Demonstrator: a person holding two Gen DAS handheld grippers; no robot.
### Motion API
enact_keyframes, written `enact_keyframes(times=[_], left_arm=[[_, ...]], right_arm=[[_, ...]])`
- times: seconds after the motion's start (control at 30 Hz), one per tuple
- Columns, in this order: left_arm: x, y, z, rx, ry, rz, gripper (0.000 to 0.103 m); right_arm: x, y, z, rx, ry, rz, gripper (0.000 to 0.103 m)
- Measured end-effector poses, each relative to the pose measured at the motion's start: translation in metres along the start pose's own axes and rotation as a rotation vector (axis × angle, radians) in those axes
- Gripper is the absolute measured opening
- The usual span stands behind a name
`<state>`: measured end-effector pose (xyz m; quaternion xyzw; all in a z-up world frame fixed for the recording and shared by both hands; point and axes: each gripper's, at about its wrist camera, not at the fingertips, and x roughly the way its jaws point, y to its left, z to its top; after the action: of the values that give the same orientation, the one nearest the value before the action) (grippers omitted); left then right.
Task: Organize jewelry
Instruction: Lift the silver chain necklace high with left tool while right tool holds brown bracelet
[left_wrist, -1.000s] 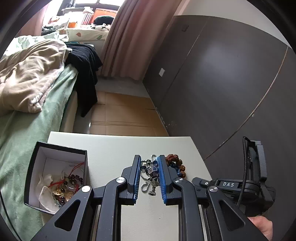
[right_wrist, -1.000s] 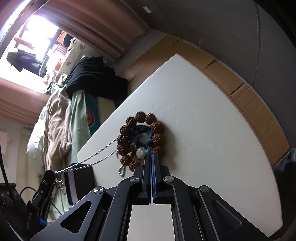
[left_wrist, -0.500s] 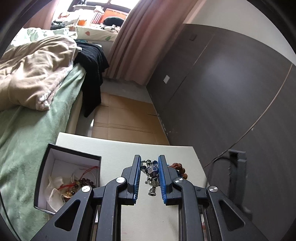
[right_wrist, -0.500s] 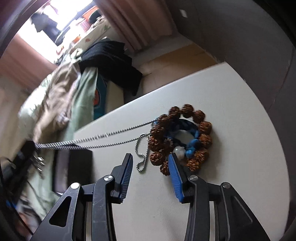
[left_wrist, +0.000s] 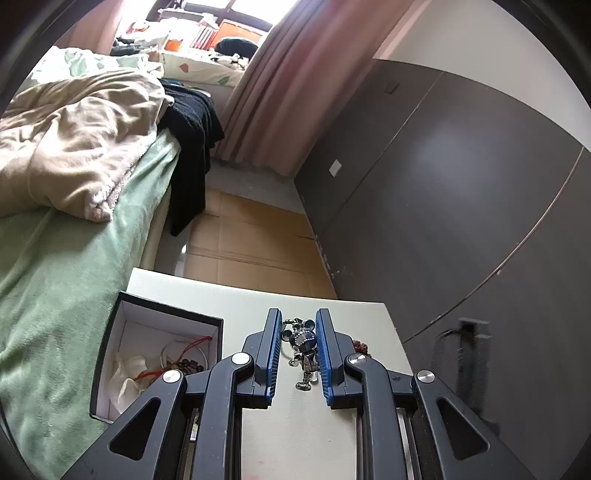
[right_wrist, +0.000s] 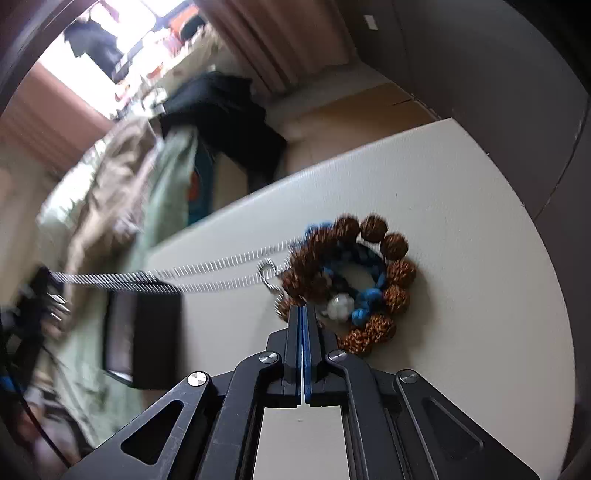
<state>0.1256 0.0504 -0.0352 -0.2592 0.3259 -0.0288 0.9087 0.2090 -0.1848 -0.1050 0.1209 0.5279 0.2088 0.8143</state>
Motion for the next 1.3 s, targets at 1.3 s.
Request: enact_keyframes(times=[1.3], left_arm=[[-0.026, 0.009, 0.012, -0.035, -0.064, -0.038, 0.019]], right_arm=[[0.011, 0.007, 0.0, 0.034, 0.016, 0.047, 0.021]])
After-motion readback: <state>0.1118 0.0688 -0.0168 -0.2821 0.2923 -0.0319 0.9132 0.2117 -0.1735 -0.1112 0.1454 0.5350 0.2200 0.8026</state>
